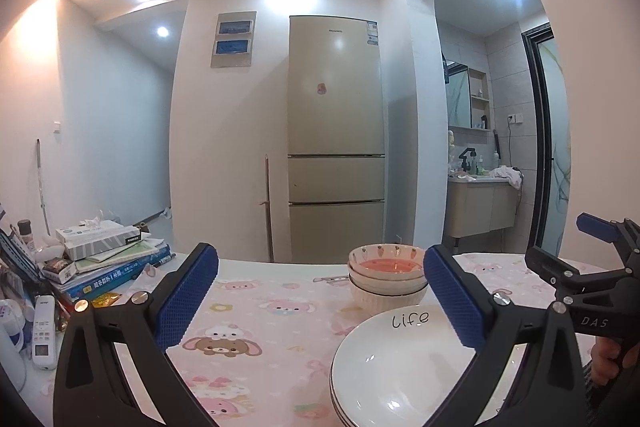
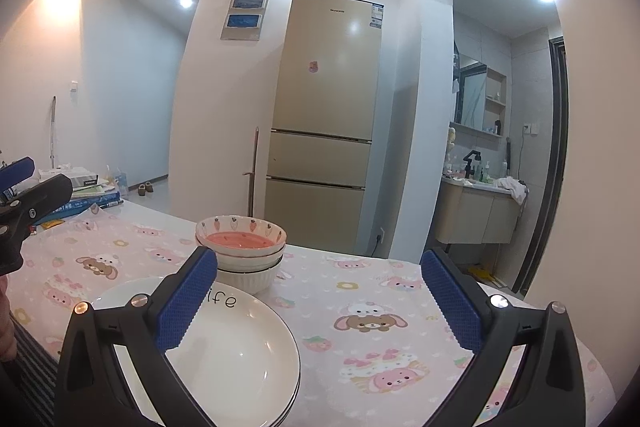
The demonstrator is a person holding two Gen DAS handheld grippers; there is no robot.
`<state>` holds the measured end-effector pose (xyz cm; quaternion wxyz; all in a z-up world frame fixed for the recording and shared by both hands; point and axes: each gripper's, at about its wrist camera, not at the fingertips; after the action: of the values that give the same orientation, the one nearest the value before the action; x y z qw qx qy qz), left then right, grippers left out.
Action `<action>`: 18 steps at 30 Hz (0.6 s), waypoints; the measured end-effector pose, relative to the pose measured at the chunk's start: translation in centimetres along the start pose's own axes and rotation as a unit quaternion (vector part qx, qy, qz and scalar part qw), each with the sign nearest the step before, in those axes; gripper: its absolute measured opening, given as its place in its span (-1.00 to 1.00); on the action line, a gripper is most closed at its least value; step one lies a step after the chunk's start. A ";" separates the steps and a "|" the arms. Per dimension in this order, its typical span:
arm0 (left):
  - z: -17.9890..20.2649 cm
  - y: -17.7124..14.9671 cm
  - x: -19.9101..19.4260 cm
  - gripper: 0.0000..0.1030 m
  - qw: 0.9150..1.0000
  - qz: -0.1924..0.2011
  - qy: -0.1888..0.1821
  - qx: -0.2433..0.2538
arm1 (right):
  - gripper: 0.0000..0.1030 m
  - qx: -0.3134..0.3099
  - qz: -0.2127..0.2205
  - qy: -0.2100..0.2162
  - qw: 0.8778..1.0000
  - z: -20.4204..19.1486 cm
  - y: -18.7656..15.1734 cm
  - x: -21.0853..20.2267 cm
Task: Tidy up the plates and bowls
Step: 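Raise both grippers away from the plate stack toward the bowl stack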
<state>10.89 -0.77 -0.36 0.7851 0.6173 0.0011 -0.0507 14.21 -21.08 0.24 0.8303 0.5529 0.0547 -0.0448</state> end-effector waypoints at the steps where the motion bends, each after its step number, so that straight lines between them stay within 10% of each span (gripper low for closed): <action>1: 0.1 0.0 -0.1 0.99 1.000 0.003 0.001 0.002 | 1.00 0.003 0.004 0.014 1.000 0.1 0.0 -0.1; 3: 0.2 0.1 -0.3 0.99 1.000 0.007 0.004 0.006 | 1.00 0.005 0.015 0.062 0.998 0.2 0.0 -0.3; 18: 0.2 2.1 -0.6 0.99 1.000 -0.009 0.012 0.001 | 1.00 0.074 0.007 0.036 0.997 3.2 2.5 -0.8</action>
<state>10.45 -0.38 1.77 0.7838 0.6188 0.0154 -0.0503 13.86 -23.10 3.89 0.7851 0.6142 0.0767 -0.0229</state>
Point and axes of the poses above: each gripper's, at about its wrist camera, not at the fingertips, and x roughly the way its jaws point, z to its right, y to its top, and after that the axes turned 13 degrees about -x, right-handed
